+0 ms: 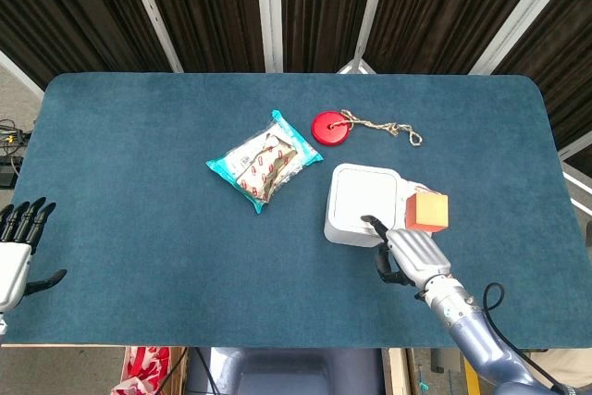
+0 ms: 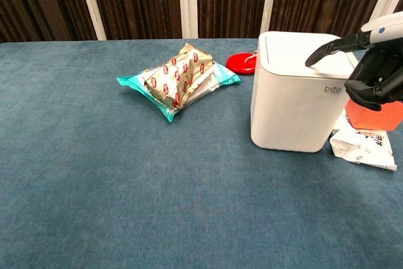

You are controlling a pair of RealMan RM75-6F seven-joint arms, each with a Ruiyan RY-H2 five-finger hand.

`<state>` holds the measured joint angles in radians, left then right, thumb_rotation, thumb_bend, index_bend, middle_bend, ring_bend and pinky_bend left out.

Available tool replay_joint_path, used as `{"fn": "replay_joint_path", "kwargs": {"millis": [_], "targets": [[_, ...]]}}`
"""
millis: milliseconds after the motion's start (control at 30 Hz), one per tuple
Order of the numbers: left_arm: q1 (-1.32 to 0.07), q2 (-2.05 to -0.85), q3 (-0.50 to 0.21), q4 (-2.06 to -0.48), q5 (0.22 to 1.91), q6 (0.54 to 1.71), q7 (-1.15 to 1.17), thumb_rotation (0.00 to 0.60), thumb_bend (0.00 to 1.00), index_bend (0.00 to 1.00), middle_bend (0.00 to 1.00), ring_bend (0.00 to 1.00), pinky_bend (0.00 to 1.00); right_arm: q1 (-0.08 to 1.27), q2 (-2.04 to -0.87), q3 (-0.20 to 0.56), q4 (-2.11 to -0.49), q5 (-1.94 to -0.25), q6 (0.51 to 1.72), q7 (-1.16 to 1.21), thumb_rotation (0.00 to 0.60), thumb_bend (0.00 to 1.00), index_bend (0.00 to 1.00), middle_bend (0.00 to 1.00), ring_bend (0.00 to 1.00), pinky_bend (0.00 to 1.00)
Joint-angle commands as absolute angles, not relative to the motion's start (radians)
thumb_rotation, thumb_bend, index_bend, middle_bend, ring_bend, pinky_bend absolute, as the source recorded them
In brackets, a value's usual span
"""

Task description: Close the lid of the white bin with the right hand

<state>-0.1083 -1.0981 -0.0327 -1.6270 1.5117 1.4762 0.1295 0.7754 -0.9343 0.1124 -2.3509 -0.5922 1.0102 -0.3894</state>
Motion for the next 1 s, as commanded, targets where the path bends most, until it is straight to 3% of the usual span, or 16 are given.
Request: {"fn": "replay_joint_path", "kwargs": {"millis": [33, 367, 533, 700, 767, 833, 900, 1000], "targets": [[-0.108, -1.098, -0.033, -1.627, 1.511, 1.477, 0.129, 0.600, 0.00, 0.00, 0.00, 0.00, 0.00, 0.780, -0.959, 0.097, -2.336, -0.580, 1.020, -0.398, 0.600, 0.69, 0.12, 0.71, 0.77, 0.73], [-0.107, -1.098, -0.034, -1.625, 1.513, 1.480, 0.128, 0.600, 0.00, 0.00, 0.00, 0.00, 0.00, 0.775, -0.962, 0.107, -2.334, -0.610, 1.077, -0.389, 0.600, 0.69, 0.12, 0.71, 0.77, 0.73], [-0.106, -1.100, -0.033, -1.624, 1.514, 1.484, 0.130, 0.600, 0.00, 0.00, 0.00, 0.00, 0.00, 0.738, -0.899, 0.147, -2.352, -0.745, 1.185, -0.385, 0.600, 0.69, 0.11, 0.71, 0.77, 0.73], [-0.102, -1.102, -0.035, -1.627, 1.507, 1.489, 0.137, 0.600, 0.00, 0.00, 0.00, 0.00, 0.00, 0.663, -0.823, 0.133, -2.350, -0.889, 1.299, -0.409, 0.600, 0.69, 0.08, 0.70, 0.75, 0.68], [-0.101, -1.102, -0.036, -1.631, 1.502, 1.487, 0.137, 0.600, 0.00, 0.00, 0.00, 0.00, 0.00, 0.605, -0.811, 0.108, -2.328, -0.973, 1.351, -0.390, 0.600, 0.57, 0.05, 0.60, 0.63, 0.57], [-0.100, -1.102, -0.035, -1.633, 1.499, 1.485, 0.140, 0.600, 0.00, 0.00, 0.00, 0.00, 0.00, 0.550, -0.809, 0.070, -2.289, -1.049, 1.384, -0.374, 0.600, 0.40, 0.01, 0.39, 0.40, 0.39], [-0.098, -1.104, -0.037, -1.634, 1.497, 1.490, 0.149, 0.600, 0.00, 0.00, 0.00, 0.00, 0.00, 0.491, -0.823, 0.023, -2.227, -1.132, 1.415, -0.352, 0.600, 0.29, 0.00, 0.11, 0.11, 0.17], [-0.093, -1.112, -0.037, -1.630, 1.501, 1.502, 0.171, 0.600, 0.00, 0.00, 0.00, 0.00, 0.00, 0.383, -0.877, -0.051, -2.079, -1.256, 1.470, -0.264, 0.600, 0.26, 0.00, 0.00, 0.00, 0.02]]}}
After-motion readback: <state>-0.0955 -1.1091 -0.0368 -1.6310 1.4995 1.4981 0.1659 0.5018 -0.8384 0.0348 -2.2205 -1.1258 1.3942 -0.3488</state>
